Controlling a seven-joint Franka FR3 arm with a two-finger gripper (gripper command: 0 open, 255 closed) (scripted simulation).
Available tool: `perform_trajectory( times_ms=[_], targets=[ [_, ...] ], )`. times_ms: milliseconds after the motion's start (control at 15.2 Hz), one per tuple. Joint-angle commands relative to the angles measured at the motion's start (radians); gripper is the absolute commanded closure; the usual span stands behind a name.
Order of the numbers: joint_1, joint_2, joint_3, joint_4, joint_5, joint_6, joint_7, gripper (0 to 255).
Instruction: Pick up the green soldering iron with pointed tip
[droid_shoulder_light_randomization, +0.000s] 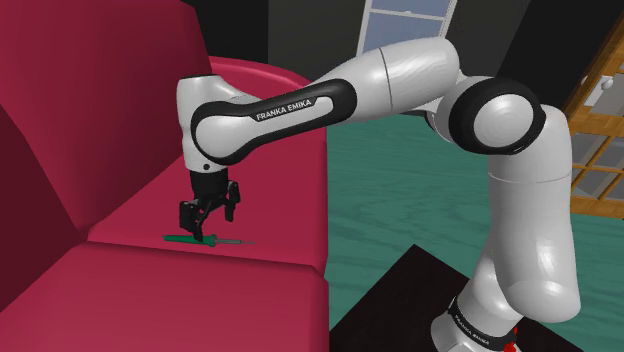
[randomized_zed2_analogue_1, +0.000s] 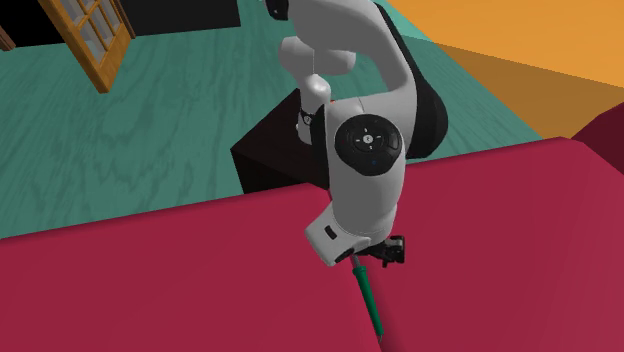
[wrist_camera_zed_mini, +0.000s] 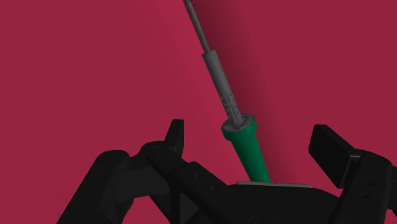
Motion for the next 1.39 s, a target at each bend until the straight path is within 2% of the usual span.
perform_trajectory(
  times_ms=[0, 462, 528, 1122, 1320],
  targets=[
    [0.005, 0.014, 0.001, -0.003, -0.003, 0.016, 0.002, 0],
    [0.007, 0.039, -0.004, -0.042, -0.010, 0.079, 0.001, 0],
    [0.007, 0.039, -0.004, -0.043, -0.010, 0.079, 0.000, 255],
    [0.007, 0.039, -0.004, -0.042, -0.010, 0.079, 0.001, 255],
    [0.006, 0.025, -0.001, -0.022, -0.006, 0.045, 0.001, 255]
  ],
)
